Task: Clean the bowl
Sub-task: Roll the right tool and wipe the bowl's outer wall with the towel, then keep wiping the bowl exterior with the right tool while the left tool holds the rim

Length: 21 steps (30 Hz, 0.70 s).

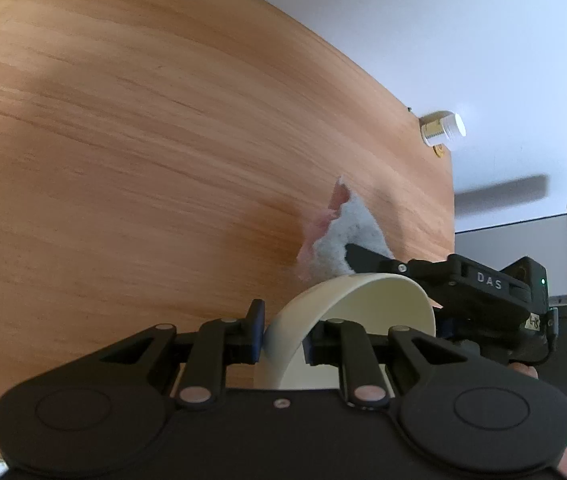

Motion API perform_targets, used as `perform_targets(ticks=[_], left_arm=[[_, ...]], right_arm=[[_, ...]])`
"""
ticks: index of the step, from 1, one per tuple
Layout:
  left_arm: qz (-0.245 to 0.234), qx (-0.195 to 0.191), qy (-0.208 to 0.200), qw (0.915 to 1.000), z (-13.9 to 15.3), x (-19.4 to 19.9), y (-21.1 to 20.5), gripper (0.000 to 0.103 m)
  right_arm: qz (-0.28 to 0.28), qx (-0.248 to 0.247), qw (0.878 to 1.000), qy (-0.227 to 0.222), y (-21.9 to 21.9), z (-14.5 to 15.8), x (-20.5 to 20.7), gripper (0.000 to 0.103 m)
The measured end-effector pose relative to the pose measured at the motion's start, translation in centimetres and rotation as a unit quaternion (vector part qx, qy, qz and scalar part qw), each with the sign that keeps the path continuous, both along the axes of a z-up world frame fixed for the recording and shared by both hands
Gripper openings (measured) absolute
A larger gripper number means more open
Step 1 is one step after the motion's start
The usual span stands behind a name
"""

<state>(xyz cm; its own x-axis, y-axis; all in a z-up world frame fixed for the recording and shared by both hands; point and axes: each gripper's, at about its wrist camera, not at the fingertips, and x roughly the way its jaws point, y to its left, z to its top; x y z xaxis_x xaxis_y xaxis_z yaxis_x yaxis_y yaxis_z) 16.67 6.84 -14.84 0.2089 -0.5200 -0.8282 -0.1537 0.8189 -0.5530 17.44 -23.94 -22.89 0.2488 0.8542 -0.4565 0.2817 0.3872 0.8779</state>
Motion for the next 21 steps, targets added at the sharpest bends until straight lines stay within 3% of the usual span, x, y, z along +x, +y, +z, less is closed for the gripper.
perform_targets(ticks=[5, 13, 21], left_arm=[[-0.01, 0.002, -0.001, 0.9999, 0.2, 0.1, -0.5, 0.017], [-0.025, 0.01, -0.018, 0.9995, 0.9, 0.3, -1.3, 0.017], [-0.028, 0.007, -0.019, 0.9994, 1.0, 0.4, -1.5, 0.018]], right_arm=[[0.023, 0.015, 1.0, -0.003, 0.6, -0.4, 0.6, 0.037], [0.082, 0.03, 0.994, -0.061, 0.5, 3.4, 2.3, 0.037], [0.133, 0.034, 0.99, -0.024, 1.2, 1.2, 4.4, 0.038]])
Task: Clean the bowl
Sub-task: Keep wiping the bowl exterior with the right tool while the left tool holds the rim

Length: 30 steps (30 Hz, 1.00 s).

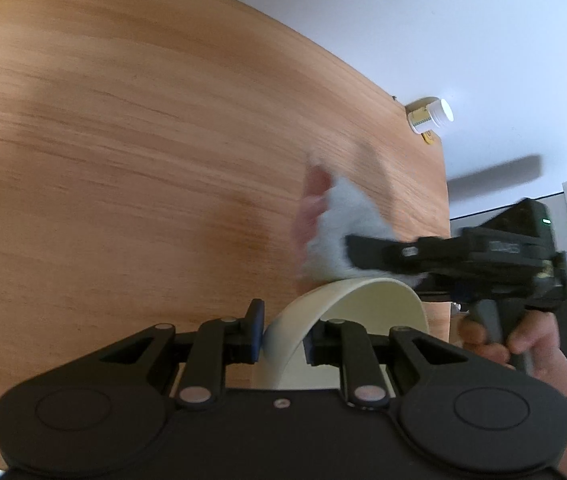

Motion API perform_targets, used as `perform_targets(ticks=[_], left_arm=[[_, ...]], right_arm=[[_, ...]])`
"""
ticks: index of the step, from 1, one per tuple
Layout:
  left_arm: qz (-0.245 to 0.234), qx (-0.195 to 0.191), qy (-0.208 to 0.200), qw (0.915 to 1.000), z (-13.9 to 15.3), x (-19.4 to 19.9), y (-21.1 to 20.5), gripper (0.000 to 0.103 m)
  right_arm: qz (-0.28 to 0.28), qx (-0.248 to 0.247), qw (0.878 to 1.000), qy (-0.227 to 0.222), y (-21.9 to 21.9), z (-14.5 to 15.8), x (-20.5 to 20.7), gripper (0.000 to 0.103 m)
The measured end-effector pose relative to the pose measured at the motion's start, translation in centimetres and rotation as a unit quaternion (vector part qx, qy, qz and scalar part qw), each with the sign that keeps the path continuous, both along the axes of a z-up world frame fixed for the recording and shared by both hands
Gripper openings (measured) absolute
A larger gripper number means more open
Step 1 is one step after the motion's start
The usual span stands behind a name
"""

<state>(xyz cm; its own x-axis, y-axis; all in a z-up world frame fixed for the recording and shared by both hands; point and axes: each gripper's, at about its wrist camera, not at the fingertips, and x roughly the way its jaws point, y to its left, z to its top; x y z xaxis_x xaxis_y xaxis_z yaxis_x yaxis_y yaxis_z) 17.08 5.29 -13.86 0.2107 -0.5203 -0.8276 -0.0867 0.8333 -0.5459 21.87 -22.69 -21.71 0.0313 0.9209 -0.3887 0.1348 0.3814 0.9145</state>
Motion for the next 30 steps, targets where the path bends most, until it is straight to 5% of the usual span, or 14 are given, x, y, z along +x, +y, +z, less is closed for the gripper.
perform_targets(ticks=[6, 12, 22, 30], left_arm=[[-0.016, 0.002, -0.008, 0.9998, 0.2, 0.2, -0.7, 0.018], [-0.025, 0.0, -0.012, 0.9996, 0.5, 0.3, -1.0, 0.019], [-0.026, 0.0, -0.014, 0.9996, 0.8, -0.4, -0.7, 0.019], [-0.024, 0.001, -0.008, 0.9997, 0.7, -0.7, -0.4, 0.021]], right_arm=[[0.041, -0.035, 0.998, 0.03, 0.7, -2.9, 0.0, 0.038], [0.096, -0.073, 0.993, 0.012, 2.2, -2.0, 1.2, 0.038], [0.14, -0.003, 0.988, -0.058, 3.7, 3.1, 2.5, 0.038], [0.153, -0.021, 0.987, -0.043, 3.7, 1.7, 2.3, 0.038]])
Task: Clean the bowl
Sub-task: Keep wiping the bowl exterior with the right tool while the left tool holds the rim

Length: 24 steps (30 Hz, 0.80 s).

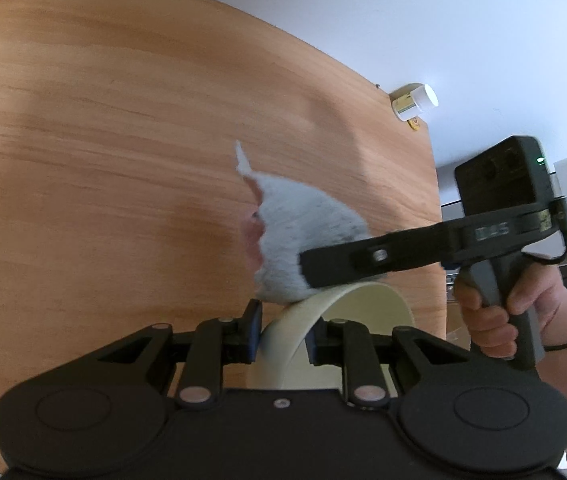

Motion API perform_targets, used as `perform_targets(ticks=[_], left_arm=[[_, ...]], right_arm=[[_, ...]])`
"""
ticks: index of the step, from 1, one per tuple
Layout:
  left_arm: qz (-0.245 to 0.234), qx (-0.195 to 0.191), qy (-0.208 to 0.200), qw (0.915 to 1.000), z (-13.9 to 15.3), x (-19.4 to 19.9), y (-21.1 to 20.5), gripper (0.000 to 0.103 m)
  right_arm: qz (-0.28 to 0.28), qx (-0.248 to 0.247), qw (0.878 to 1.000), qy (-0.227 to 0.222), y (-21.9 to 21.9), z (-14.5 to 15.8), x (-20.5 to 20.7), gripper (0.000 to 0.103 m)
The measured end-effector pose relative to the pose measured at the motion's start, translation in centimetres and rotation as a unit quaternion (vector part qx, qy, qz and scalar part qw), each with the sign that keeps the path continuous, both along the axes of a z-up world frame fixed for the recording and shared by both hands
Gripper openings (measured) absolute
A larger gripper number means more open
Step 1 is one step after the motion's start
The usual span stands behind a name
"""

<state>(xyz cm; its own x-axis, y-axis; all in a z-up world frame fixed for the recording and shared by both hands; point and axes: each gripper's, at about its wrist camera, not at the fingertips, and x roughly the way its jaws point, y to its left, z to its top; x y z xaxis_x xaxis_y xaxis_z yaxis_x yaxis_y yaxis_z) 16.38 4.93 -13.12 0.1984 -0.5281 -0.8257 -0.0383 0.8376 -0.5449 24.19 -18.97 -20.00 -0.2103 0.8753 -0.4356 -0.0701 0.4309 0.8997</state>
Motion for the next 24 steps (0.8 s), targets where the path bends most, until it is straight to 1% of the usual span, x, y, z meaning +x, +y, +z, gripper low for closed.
perform_targets(ticks=[5, 7, 9, 14, 17, 20, 24], left_arm=[[0.007, -0.003, 0.001, 1.0, 0.0, -0.1, 0.5, 0.021], [0.015, -0.006, 0.002, 0.9999, -0.1, 0.0, 0.7, 0.021], [0.03, -0.012, 0.003, 0.9995, -0.2, 0.0, 1.1, 0.021], [0.058, -0.025, 0.0, 0.998, -0.2, -0.1, 2.1, 0.021], [0.07, -0.031, -0.005, 0.9971, -0.1, -0.1, 2.4, 0.021], [0.078, -0.033, -0.006, 0.9964, -0.1, 0.1, 2.3, 0.021], [0.082, -0.035, 0.0, 0.996, -0.5, 0.2, 2.2, 0.022]], right_arm=[[-0.002, -0.04, 0.999, 0.007, -0.4, -1.9, -0.2, 0.038], [-0.008, -0.046, 0.999, 0.002, -0.7, -2.1, -0.3, 0.037], [-0.022, -0.04, 0.999, -0.005, -1.3, -1.9, -0.3, 0.037], [-0.078, 0.01, 0.997, -0.018, -4.4, -0.1, -0.7, 0.037], [-0.098, 0.025, 0.995, -0.019, -5.7, 0.5, -1.1, 0.037], [-0.12, 0.021, 0.993, -0.01, -6.7, 0.0, -1.8, 0.037], [-0.148, 0.022, 0.989, 0.01, -7.0, -1.2, -2.7, 0.037]])
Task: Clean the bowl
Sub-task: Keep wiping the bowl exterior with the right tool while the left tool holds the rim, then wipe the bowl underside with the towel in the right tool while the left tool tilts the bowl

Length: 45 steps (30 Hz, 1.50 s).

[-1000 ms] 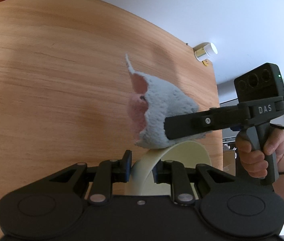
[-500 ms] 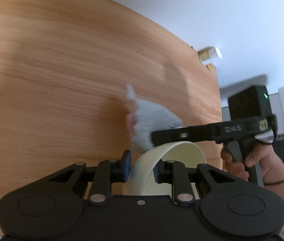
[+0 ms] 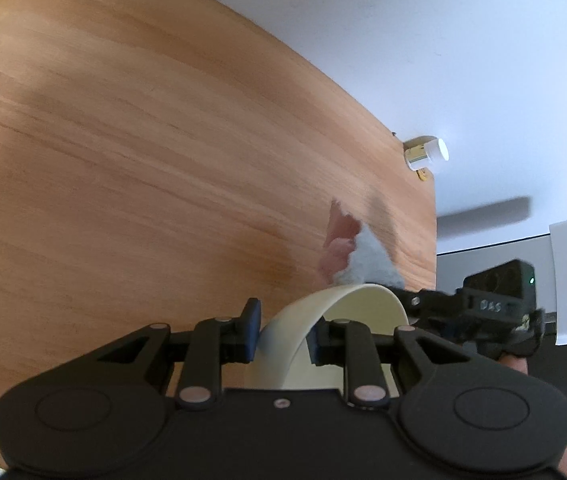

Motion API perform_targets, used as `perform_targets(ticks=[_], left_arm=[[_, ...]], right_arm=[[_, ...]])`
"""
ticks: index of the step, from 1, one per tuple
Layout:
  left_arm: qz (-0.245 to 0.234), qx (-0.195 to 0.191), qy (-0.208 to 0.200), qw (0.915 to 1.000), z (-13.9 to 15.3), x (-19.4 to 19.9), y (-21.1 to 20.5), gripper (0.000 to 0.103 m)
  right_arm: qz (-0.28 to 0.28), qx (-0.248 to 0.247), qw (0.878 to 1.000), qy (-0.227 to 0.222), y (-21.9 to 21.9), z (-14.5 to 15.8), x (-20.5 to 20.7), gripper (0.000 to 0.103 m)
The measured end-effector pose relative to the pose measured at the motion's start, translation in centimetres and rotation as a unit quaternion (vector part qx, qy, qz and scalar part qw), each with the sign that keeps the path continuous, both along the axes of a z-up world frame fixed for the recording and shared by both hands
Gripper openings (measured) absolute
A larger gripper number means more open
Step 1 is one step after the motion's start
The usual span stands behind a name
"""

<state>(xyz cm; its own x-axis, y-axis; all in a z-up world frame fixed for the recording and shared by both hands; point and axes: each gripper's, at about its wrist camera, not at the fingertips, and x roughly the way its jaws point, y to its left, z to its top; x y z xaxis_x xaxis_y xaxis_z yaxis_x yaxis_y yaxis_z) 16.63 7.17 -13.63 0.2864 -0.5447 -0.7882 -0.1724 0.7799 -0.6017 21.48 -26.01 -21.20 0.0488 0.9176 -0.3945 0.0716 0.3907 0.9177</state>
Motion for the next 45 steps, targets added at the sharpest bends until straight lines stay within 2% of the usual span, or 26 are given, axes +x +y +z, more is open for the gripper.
perform_targets(ticks=[3, 7, 9, 13, 15, 18, 19, 20, 21, 23, 26, 30, 34, 36, 42, 45], left_arm=[[0.003, -0.004, -0.002, 1.0, -0.1, 0.0, 0.0, 0.022], [0.005, -0.005, -0.012, 0.9999, 0.0, 0.0, 0.1, 0.022], [0.005, -0.008, -0.016, 0.9998, 0.2, -0.1, 0.4, 0.022], [0.004, -0.021, -0.027, 0.9994, 0.5, -0.2, 0.7, 0.022], [0.002, -0.02, -0.028, 0.9994, 0.5, -0.1, 0.5, 0.022], [0.007, -0.024, -0.023, 0.9994, 0.4, -0.1, 0.6, 0.022], [0.01, -0.026, -0.021, 0.9994, 0.3, 0.0, 0.7, 0.022], [0.014, -0.028, -0.02, 0.9993, 0.3, -0.1, 0.8, 0.022], [0.018, -0.03, -0.019, 0.9992, 0.2, -0.1, 0.9, 0.022], [0.023, -0.03, -0.018, 0.9991, 0.2, -0.1, 1.0, 0.022], [0.029, -0.032, -0.014, 0.999, 0.1, -0.2, 1.1, 0.022], [0.042, -0.029, -0.008, 0.9987, -0.2, -0.2, 1.3, 0.022], [0.059, -0.022, -0.005, 0.998, -0.4, -0.2, 1.6, 0.022], [0.066, -0.028, -0.005, 0.9974, -0.5, -0.1, 1.8, 0.022], [0.068, -0.03, -0.012, 0.9972, -0.4, 0.2, 1.4, 0.02], [0.067, -0.036, -0.013, 0.997, -0.5, 0.3, 1.2, 0.02]], right_arm=[[-0.017, -0.01, 1.0, 0.013, 0.2, -0.9, -0.8, 0.037], [-0.016, -0.02, 1.0, 0.008, -0.1, -1.0, -1.2, 0.037], [-0.005, -0.021, 1.0, -0.012, -0.5, -0.3, -1.2, 0.037], [0.054, -0.06, 0.992, -0.092, -1.0, 2.9, -1.2, 0.037], [0.113, -0.1, 0.975, -0.161, -0.3, 5.4, -1.4, 0.037], [0.187, -0.154, 0.94, -0.241, 1.4, 7.6, -2.2, 0.037], [0.214, -0.17, 0.925, -0.264, 2.2, 8.2, -2.5, 0.037], [0.254, -0.194, 0.899, -0.298, 3.5, 8.9, -3.3, 0.037], [0.266, -0.202, 0.89, -0.309, 3.9, 9.1, -3.5, 0.037], [0.305, -0.22, 0.861, -0.342, 5.3, 9.4, -4.5, 0.037], [0.327, -0.228, 0.846, -0.353, 6.5, 9.0, -5.0, 0.036], [0.335, -0.227, 0.846, -0.348, 7.3, 8.0, -5.2, 0.036], [0.343, -0.231, 0.838, -0.357, 8.4, 7.6, -5.5, 0.036], [0.344, -0.227, 0.839, -0.355, 8.4, 7.7, -5.5, 0.035], [0.332, -0.208, 0.846, -0.361, 7.0, 10.2, -4.7, 0.035], [0.334, -0.206, 0.845, -0.363, 6.6, 10.6, -4.6, 0.035]])
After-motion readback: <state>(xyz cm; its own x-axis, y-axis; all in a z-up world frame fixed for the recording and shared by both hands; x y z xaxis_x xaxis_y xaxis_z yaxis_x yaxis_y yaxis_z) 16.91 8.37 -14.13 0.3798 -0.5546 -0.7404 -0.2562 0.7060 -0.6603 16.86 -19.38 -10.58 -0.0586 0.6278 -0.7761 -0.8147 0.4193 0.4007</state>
